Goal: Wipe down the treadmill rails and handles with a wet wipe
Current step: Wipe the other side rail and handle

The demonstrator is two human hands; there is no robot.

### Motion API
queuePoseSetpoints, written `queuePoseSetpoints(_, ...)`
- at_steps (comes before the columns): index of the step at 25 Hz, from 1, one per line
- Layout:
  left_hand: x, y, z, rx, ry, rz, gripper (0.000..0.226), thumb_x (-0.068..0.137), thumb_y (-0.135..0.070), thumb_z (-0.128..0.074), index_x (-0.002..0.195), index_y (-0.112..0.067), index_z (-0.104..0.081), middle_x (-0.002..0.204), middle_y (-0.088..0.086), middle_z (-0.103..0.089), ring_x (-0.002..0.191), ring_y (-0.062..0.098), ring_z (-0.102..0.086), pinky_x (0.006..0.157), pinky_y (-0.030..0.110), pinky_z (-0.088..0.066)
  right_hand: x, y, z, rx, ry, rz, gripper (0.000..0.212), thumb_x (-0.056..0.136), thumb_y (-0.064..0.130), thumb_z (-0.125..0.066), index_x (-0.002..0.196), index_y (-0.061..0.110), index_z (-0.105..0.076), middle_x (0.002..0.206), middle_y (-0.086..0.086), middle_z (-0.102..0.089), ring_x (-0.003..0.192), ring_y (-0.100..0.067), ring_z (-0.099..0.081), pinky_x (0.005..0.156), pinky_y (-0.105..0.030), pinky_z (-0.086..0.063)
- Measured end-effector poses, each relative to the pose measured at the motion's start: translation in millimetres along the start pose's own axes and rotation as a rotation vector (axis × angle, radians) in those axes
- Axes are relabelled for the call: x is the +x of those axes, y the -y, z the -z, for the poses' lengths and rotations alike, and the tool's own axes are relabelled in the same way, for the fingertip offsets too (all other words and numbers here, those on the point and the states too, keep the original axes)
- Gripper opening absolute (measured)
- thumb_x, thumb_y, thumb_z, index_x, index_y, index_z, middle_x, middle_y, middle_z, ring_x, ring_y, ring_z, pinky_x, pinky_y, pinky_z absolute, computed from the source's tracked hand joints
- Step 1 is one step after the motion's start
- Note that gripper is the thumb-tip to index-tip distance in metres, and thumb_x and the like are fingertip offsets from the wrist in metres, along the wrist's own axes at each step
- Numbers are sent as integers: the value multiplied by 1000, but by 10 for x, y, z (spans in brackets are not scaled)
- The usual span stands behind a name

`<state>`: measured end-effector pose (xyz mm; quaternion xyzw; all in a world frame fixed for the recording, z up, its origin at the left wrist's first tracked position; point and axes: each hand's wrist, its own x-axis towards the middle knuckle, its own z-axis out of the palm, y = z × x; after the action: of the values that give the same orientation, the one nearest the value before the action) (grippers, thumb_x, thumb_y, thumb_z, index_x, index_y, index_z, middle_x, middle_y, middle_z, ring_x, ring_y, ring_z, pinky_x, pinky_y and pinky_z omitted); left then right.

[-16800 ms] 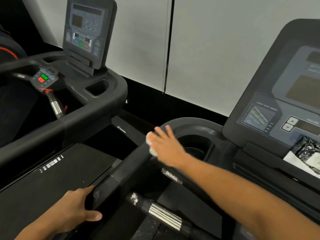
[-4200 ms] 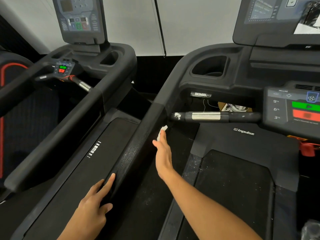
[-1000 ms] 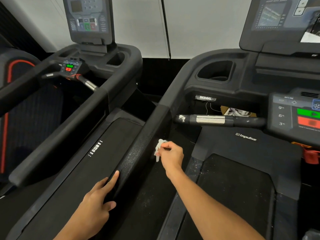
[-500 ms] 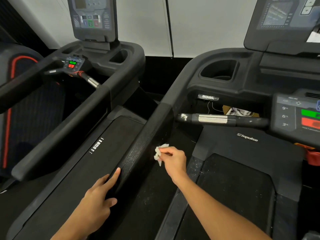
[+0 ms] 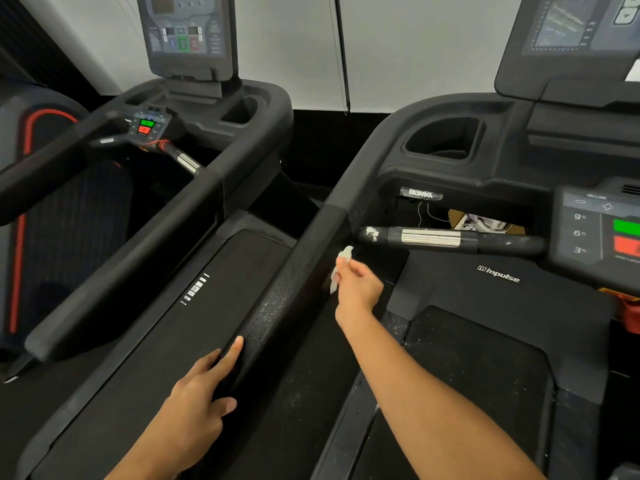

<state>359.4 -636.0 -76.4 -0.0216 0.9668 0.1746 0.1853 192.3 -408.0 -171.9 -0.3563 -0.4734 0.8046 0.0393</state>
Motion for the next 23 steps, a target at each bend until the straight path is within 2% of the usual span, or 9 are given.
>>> queuePoseSetpoints(3, 11, 17, -10, 0, -11, -7, 99, 92, -16, -65, 138, -70, 4, 157, -16, -22, 139, 14, -35, 112, 34, -36, 18, 44, -26, -89, -30, 56, 13, 86, 14, -75, 82, 27, -75, 90, -1, -74, 86, -14, -71, 75, -25, -57)
queuePoseSetpoints(8, 35, 24, 21, 18, 6, 2, 102, 90, -16, -68, 136, -72, 4, 156, -18, -24, 138, 14, -37, 111, 30, -35, -371, -425, 428, -413, 308, 151, 52, 81, 0, -75, 67, 50, -71, 87, 15, -72, 82, -1, -71, 67, -7, -52)
queuePoseSetpoints(10, 24, -5, 29, 10, 4, 5, 102, 90, -16, -68, 135, -73, 4, 156, -18, -25, 137, 14, -38, 111, 29, -35, -245, -308, 307, -382, 187, 161, 50, 80, -4, -72, 67, 44, -73, 81, 16, -71, 81, -4, -70, 71, -12, -54)
queuePoseSetpoints(12, 6, -10, 13, -6, 3, 9, 101, 91, -15, -66, 136, -72, 3, 157, -17, -24, 139, 14, -36, 112, 31, -34, 21, -87, 125, -340, -2, 152, 39, 82, -5, -68, 74, 33, -75, 78, 10, -72, 87, -14, -70, 83, -28, -57)
queuePoseSetpoints(14, 5, -1, -6, -9, -2, 7, 100, 92, -15, -65, 136, -73, 3, 158, -17, -22, 141, 15, -33, 113, 33, -34, 215, 86, 22, -264, -45, 143, 34, 85, -4, -66, 77, 29, -74, 76, 2, -73, 87, -21, -71, 86, -35, -57)
queuePoseSetpoints(17, 18, 30, -17, -9, -19, 0, 100, 91, -14, -66, 136, -73, 1, 157, -16, -24, 142, 15, -31, 110, 29, -34, 112, -87, 167, -409, 49, 204, 38, 79, -3, -71, 65, 32, -69, 68, 11, -71, 70, 0, -69, 70, -15, -52)
queuePoseSetpoints(19, 21, 40, -10, -1, -16, 1, 100, 90, -15, -66, 136, -73, 2, 157, -15, -25, 140, 15, -35, 109, 30, -36, -109, -411, 419, -641, 290, 247, 42, 75, -7, -71, 60, 32, -67, 72, 16, -68, 66, 7, -64, 65, -5, -45)
queuePoseSetpoints(21, 9, 15, -1, 11, -3, -6, 102, 90, -16, -67, 135, -74, 4, 156, -16, -25, 136, 15, -39, 110, 32, -38, -178, -506, 600, -712, 385, 280, 43, 76, -9, -71, 63, 31, -72, 78, 12, -69, 74, -1, -65, 69, -7, -46)
queuePoseSetpoints(23, 10, 11, 6, 10, 1, -5, 102, 90, -16, -67, 136, -74, 4, 156, -16, -25, 134, 15, -41, 110, 33, -39, -14, -278, 486, -512, 229, 212, 42, 75, -9, -74, 67, 33, -74, 82, 5, -73, 81, -12, -70, 73, -17, -53)
